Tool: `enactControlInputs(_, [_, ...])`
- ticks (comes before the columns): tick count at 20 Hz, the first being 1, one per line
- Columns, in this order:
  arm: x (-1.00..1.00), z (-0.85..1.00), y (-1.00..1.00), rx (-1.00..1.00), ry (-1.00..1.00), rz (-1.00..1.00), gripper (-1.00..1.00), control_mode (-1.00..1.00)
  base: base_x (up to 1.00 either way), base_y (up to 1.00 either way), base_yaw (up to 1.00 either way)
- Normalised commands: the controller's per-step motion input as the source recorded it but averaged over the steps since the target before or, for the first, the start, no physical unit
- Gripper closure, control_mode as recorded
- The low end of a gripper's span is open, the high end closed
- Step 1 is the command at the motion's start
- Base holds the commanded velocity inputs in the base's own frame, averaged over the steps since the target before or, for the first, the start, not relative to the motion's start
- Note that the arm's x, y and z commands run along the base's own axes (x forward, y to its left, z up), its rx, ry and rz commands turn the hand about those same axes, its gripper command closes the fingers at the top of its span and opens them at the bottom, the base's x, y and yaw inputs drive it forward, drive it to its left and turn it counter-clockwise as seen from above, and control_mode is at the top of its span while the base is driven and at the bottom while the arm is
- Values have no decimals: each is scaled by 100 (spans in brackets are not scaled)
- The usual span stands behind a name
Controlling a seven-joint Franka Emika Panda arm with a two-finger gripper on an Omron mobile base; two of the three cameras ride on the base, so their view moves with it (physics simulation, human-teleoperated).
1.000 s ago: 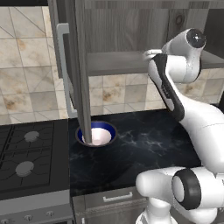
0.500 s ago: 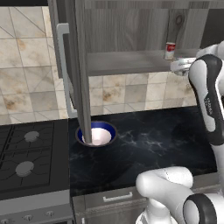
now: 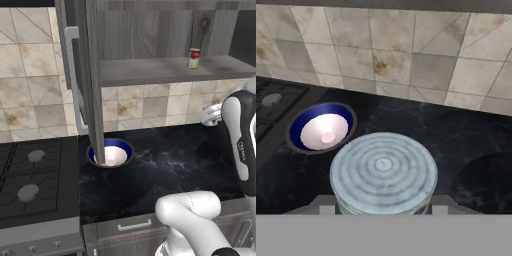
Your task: Restock the canned food cabinet by taking the new fresh canned food from the counter and placing it in the cabinet. Then, take the old canned food from the cabinet and place it on the counter.
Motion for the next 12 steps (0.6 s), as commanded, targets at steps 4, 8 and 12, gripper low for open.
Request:
enactControlInputs(4, [2,-84,0,0,21,8,100,-100,0,0,0])
enactControlInputs(8, [34,-48,0,0,15,7,100,-100,0,0,0])
enactControlInputs(12, [51,-33,0,0,7,9,100,-100,0,0,0])
